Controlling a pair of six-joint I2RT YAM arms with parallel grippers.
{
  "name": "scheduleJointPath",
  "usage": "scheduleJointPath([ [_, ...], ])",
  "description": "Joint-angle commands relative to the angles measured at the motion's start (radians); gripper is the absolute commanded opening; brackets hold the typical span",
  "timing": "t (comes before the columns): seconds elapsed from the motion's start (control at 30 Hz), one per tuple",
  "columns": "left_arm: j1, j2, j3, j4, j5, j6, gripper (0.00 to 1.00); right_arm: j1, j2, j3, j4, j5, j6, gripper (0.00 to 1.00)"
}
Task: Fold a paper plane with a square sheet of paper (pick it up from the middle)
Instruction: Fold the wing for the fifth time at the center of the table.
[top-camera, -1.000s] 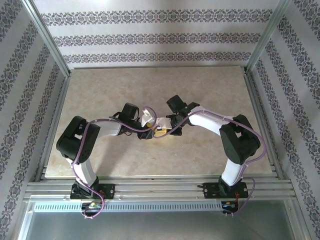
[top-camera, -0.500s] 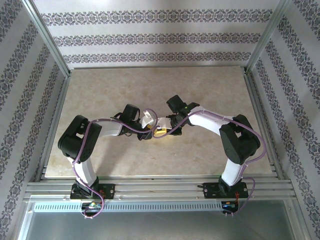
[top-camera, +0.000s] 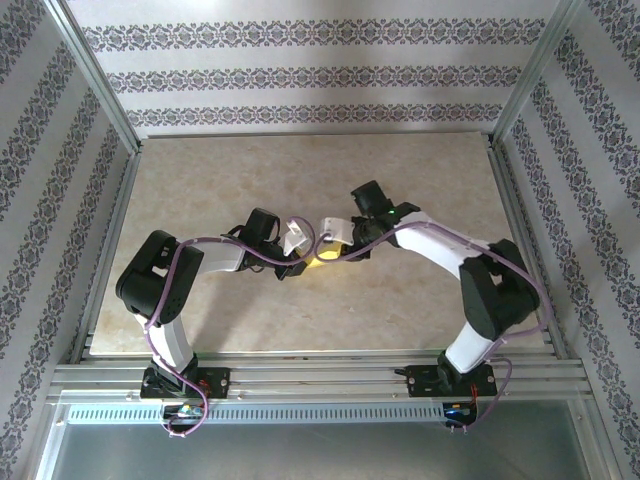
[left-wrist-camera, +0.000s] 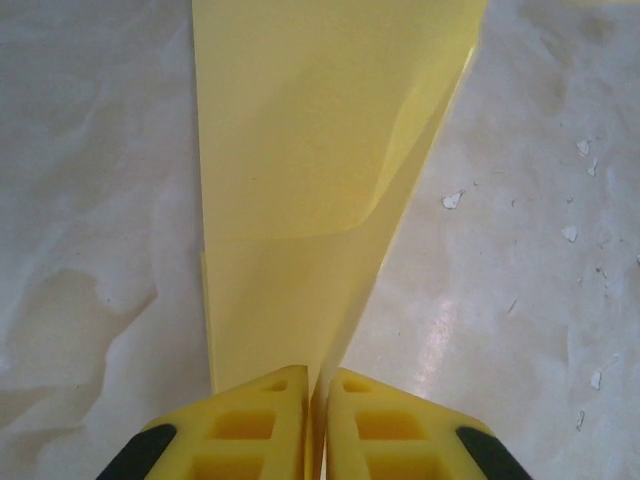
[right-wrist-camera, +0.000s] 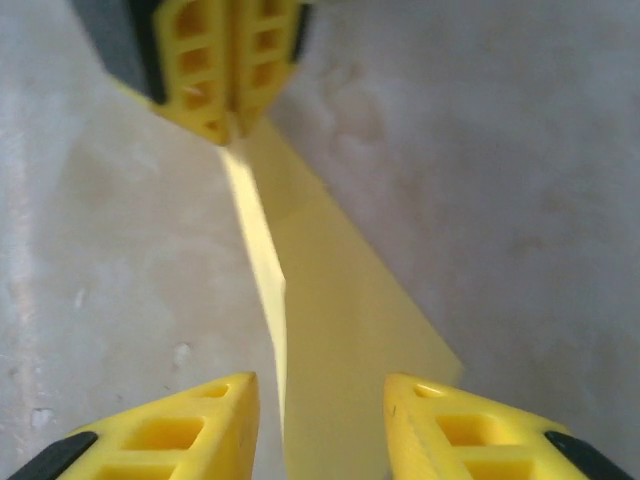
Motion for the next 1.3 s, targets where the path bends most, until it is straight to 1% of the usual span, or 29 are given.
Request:
scheduleJointPath([
  [0.0, -0.017, -0.006, -0.011, 0.053, -0.001, -0.090, 0.09, -0.039, -0.087, -0.073, 0.157, -0.028, 0.238, 0.41],
  [0.1, -0.018, -0.007, -0.009, 0.055, 0.010, -0.169, 0.04, -0.057, -0.130, -0.129, 0.253, -0.044, 0.441, 0.43],
  [0.2, -0.018, -0.017, -0.014, 0.063, 0.015, -0.236, 0.00, -0.068, -0.138, -0.160, 0.305, -0.054, 0.657, 0.45],
  [0.27, -0.018, -0.021, -0.018, 0.063, 0.014, -0.270, 0.00, -0.078, -0.125, -0.167, 0.326, -0.057, 0.815, 0.45],
  [0.33, -0.017, -0.024, -0.018, 0.064, 0.006, -0.300, 0.00, -0.086, -0.116, -0.186, 0.364, -0.086, 0.935, 0.45],
  [0.37, -0.018, -0.023, -0.015, 0.064, 0.007, -0.317, 0.00, -0.086, -0.114, -0.198, 0.387, -0.074, 1.002, 0.46],
  [0.4, -0.018, -0.021, -0.014, 0.062, 0.008, -0.329, 0.00, -0.088, -0.112, -0.200, 0.388, -0.070, 1.054, 0.47],
  [0.47, -0.018, -0.018, -0.012, 0.071, 0.005, -0.366, 0.00, -0.098, -0.103, -0.207, 0.395, -0.083, 1.147, 0.48],
  [0.53, -0.018, -0.011, -0.013, 0.085, 0.005, -0.408, 0.00, -0.099, -0.100, -0.242, 0.466, -0.126, 1.240, 0.47],
  [0.67, -0.019, 0.010, -0.005, 0.097, 0.004, -0.492, 0.00, -0.096, -0.079, -0.308, 0.612, -0.172, 1.430, 0.43],
  [0.77, -0.018, 0.016, -0.008, 0.118, 0.000, -0.559, 0.00, -0.096, -0.049, -0.338, 0.712, -0.193, 1.533, 0.41],
  [0.93, -0.022, 0.029, -0.005, 0.129, -0.016, -0.663, 0.00, -0.083, 0.034, -0.339, 0.823, -0.255, 1.633, 0.39],
  [1.1, -0.026, 0.045, 0.002, 0.129, -0.024, -0.741, 0.00, -0.060, 0.096, -0.333, 0.904, -0.285, 1.691, 0.38],
  [1.27, -0.026, 0.052, 0.003, 0.136, -0.028, -0.807, 0.00, -0.044, 0.148, -0.308, 0.908, -0.290, 1.701, 0.37],
])
